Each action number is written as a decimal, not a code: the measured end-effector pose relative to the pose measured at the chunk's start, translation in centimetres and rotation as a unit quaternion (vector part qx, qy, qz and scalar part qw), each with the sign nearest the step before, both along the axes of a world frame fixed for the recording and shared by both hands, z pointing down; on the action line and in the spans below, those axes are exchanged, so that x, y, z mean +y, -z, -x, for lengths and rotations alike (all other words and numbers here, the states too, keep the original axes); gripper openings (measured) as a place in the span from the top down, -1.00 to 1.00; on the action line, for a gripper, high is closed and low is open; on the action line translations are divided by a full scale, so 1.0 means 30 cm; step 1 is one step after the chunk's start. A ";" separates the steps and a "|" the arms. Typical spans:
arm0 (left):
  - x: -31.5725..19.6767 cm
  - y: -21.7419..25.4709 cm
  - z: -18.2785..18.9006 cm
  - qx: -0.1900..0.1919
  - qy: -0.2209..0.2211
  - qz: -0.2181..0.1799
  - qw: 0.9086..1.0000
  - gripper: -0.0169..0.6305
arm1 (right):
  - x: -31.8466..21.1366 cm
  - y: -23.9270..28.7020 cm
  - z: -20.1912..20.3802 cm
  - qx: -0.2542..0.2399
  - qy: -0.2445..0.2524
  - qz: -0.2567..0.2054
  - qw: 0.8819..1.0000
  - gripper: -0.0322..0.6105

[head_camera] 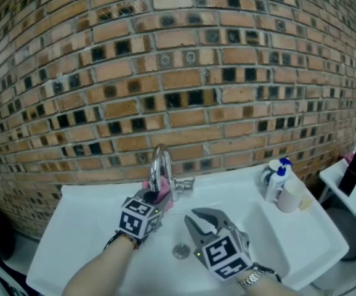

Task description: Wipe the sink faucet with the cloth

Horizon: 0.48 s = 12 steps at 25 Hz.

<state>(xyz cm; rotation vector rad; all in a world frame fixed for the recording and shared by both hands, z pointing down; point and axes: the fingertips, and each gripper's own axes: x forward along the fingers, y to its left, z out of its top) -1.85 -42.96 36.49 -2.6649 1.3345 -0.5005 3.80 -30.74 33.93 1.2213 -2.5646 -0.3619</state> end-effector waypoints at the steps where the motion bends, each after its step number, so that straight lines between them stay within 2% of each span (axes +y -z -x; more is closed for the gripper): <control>1: 0.002 -0.001 -0.004 -0.002 -0.001 0.000 1.000 0.69 | -0.001 0.001 -0.001 -0.001 -0.001 0.000 1.000 0.66; 6: 0.006 -0.004 -0.019 -0.003 -0.005 0.002 1.000 0.69 | -0.009 -0.001 -0.011 -0.002 -0.003 0.000 1.000 0.66; 12: 0.032 -0.010 -0.097 -0.020 -0.037 -0.004 0.999 0.69 | -0.014 0.006 -0.027 -0.008 -0.013 0.003 1.000 0.66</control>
